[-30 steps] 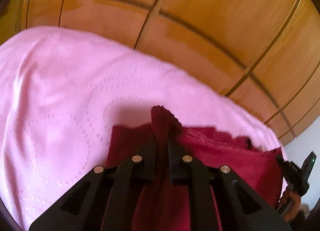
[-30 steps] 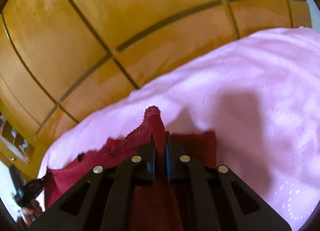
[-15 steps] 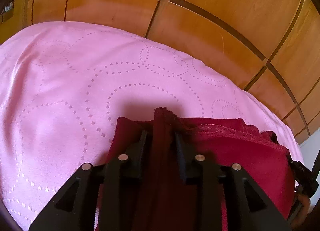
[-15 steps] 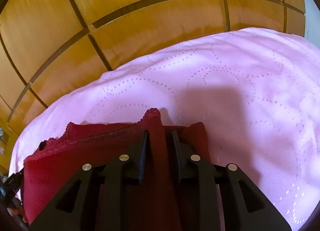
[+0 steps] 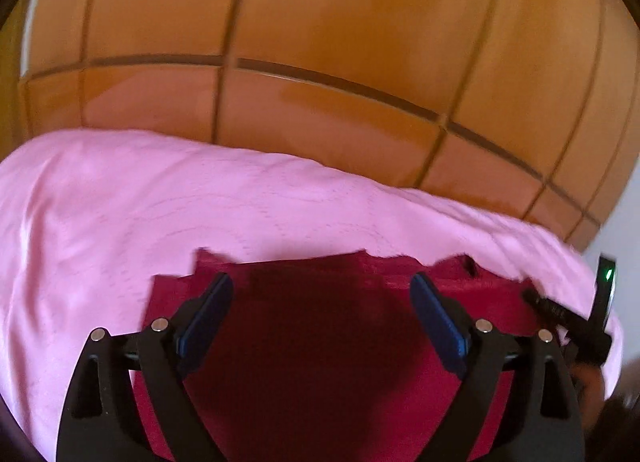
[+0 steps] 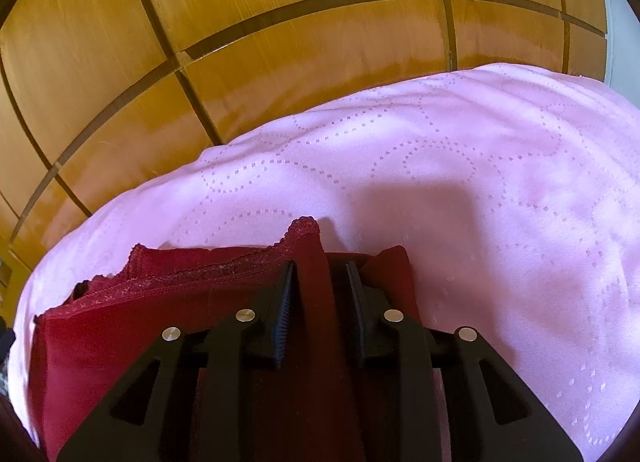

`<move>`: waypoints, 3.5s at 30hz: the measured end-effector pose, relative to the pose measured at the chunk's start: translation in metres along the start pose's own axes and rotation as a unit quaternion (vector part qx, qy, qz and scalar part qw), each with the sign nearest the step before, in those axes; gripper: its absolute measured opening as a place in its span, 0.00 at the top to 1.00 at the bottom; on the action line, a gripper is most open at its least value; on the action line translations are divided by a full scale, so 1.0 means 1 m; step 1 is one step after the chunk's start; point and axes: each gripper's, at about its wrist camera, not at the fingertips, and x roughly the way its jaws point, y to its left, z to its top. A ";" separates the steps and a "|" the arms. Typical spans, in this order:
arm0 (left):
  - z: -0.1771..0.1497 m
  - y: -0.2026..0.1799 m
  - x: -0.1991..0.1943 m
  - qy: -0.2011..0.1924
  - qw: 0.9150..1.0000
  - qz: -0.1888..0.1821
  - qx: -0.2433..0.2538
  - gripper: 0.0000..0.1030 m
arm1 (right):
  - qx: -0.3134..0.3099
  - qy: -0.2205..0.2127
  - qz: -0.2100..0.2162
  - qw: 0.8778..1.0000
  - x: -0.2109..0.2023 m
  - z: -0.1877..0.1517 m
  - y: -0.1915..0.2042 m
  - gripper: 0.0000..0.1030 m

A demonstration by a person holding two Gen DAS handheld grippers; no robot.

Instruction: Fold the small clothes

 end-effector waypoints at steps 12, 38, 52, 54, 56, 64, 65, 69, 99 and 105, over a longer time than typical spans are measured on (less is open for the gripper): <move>-0.027 0.031 0.037 0.057 0.998 -0.010 -0.038 0.13 | -0.022 -0.104 -0.018 0.994 -0.052 -0.002 0.007 0.25; -0.024 0.021 0.037 0.064 0.998 0.001 -0.025 0.07 | -0.135 0.021 0.023 0.990 0.006 -0.016 0.080 0.45; -0.069 0.025 -0.039 0.028 0.999 0.020 -0.005 0.05 | 0.012 -0.077 0.122 0.989 -0.094 -0.050 0.032 0.19; -0.070 0.019 -0.045 0.023 1.000 0.019 0.003 0.05 | 0.023 -0.053 0.143 0.988 -0.100 -0.065 0.027 0.19; -0.073 0.013 -0.056 0.012 1.000 0.000 0.001 0.05 | 0.015 -0.036 0.143 0.989 -0.107 -0.081 0.023 0.19; -0.085 -0.023 -0.096 -0.027 0.997 -0.065 0.027 0.05 | 0.018 -0.014 0.152 0.988 -0.138 -0.109 -0.001 0.19; -0.086 -0.027 -0.097 -0.027 0.997 -0.070 0.033 0.05 | 0.029 -0.011 0.159 0.987 -0.145 -0.112 -0.005 0.19; -0.093 -0.036 -0.095 -0.016 0.995 -0.080 0.050 0.05 | 0.034 -0.001 0.185 0.982 -0.167 -0.120 -0.010 0.18; -0.131 -0.047 -0.061 0.056 0.988 -0.128 0.065 0.64 | 0.195 0.010 0.212 0.958 -0.137 -0.137 -0.044 0.13; -0.133 -0.044 -0.062 0.053 0.988 -0.131 0.063 0.64 | 0.240 -0.013 0.210 0.948 -0.120 -0.118 -0.054 0.17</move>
